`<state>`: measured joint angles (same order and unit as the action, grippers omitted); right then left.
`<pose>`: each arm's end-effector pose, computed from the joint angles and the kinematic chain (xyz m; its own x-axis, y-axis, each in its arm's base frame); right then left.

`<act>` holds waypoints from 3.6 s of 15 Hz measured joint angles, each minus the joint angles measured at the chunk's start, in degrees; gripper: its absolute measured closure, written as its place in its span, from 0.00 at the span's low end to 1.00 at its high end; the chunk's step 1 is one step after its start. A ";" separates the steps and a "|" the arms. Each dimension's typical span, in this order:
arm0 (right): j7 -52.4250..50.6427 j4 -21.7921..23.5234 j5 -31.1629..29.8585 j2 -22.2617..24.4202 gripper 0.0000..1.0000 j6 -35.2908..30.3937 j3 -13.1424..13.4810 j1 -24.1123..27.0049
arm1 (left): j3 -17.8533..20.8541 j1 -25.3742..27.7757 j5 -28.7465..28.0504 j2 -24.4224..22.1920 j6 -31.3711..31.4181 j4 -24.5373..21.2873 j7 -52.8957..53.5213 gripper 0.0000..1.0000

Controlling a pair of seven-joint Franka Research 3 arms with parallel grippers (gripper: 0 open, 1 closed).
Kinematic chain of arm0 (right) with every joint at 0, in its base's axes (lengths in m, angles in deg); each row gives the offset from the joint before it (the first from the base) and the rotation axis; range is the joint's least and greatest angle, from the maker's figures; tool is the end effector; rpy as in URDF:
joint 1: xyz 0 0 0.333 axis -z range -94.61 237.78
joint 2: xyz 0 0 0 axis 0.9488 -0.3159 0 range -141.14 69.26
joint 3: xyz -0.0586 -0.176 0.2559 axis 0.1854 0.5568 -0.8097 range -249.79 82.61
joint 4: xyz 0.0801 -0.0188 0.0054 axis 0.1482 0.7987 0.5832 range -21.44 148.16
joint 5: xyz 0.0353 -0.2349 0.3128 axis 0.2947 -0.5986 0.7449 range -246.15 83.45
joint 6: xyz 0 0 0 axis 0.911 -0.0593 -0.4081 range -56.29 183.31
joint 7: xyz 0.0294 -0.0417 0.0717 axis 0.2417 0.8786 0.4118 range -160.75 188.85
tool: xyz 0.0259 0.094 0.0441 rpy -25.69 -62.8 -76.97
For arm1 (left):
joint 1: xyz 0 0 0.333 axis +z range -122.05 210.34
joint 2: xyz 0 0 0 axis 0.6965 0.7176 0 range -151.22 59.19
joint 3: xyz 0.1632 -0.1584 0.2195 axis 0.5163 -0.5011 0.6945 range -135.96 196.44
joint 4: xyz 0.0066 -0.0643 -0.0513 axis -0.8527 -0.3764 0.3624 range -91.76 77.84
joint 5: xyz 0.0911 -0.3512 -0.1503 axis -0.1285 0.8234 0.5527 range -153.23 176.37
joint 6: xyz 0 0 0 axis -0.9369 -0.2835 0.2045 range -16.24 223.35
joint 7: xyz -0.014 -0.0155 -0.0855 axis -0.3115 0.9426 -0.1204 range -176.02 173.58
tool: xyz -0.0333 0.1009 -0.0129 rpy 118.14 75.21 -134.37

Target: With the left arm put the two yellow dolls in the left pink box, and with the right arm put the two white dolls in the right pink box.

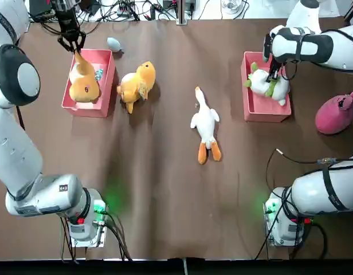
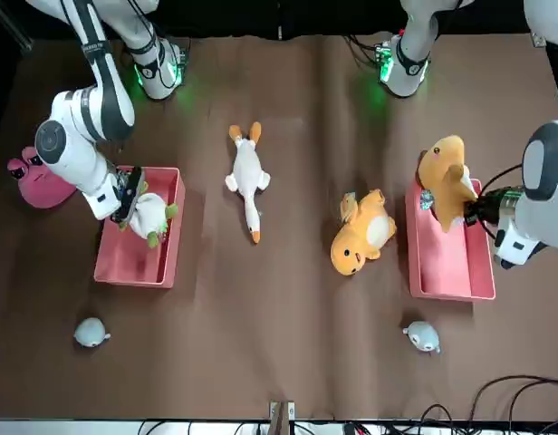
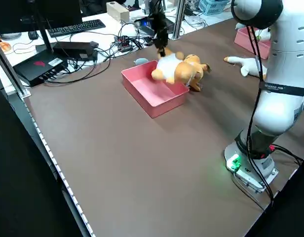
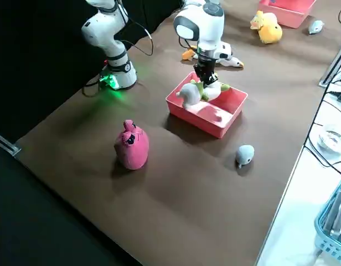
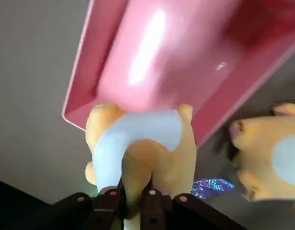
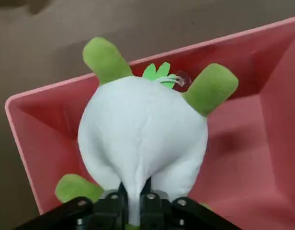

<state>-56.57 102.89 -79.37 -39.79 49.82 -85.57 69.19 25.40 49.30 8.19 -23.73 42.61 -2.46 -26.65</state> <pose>0.5134 0.0402 0.3180 0.2819 0.9594 0.0046 0.9573 -0.2809 -0.0681 0.6197 0.0166 0.4116 0.8208 0.4322 -0.3736 0.3818 -0.9015 -0.2039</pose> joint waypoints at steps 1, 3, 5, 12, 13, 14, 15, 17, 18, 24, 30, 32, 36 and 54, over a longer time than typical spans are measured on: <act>-0.25 0.33 0.01 0.00 0.85 0.20 -0.03 0.00 | 0.00 0.47 -0.79 0.98 0.08 -0.05 0.00 0.87; -0.44 0.36 0.03 0.13 0.68 0.25 -0.09 0.00 | 0.01 1.31 -1.38 3.10 1.33 -0.07 0.00 0.87; 1.17 -2.08 0.20 1.13 0.39 -3.45 -0.19 -0.02 | 0.01 1.86 -1.70 5.90 5.03 -0.07 0.00 0.87; 31.64 -10.26 0.65 3.44 0.00 -20.06 -1.52 -7.25 | 0.01 4.18 -1.90 8.75 8.80 -0.06 1.83 0.90; 38.12 -10.23 0.68 3.43 0.00 -20.31 -1.67 -9.82 | 0.01 4.83 -1.91 9.00 8.80 -0.05 2.75 0.88; 45.34 -10.11 0.71 3.40 0.00 -20.32 -1.80 -12.73 | 0.00 5.45 -1.91 9.28 8.81 -0.05 4.53 0.82; 52.44 -9.97 0.75 3.37 0.00 -20.28 -1.93 -15.74 | 0.01 6.08 -1.91 9.51 8.85 -0.05 6.74 0.75; 64.68 -9.71 0.77 3.33 0.00 -19.25 -2.10 -21.59 | 0.00 6.94 -1.91 9.59 8.97 0.08 10.19 0.55; 70.09 -9.34 0.77 3.29 0.00 -18.03 -2.17 -23.96 | -0.11 7.08 -1.91 9.56 8.97 0.34 10.96 0.44; 95.86 -4.13 0.77 -0.55 0.01 -3.94 -2.17 -35.99 | -5.34 6.01 -1.91 5.71 7.47 1.54 10.79 0.01; 108.02 -4.35 0.66 -11.74 0.03 10.65 -1.67 -40.14 | -17.16 4.04 -1.90 5.43 11.77 1.09 10.34 0.07; 108.62 -4.72 0.53 -14.03 0.04 12.80 -1.01 -40.87 | -17.86 1.40 -1.89 6.68 15.15 1.00 10.22 0.08; 108.65 -5.28 0.41 -15.95 0.32 13.26 -0.33 -40.94 | -17.92 -4.46 -1.89 9.46 25.41 0.92 10.53 0.08; 65.42 -22.34 -0.14 -9.57 0.85 -13.68 1.37 -13.72 | -17.34 -11.34 -1.91 16.13 36.55 -3.50 10.51 0.02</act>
<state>8.85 80.55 -79.50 -49.37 36.14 -84.20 55.47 8.06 37.96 6.28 -7.60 79.17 -5.95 -16.14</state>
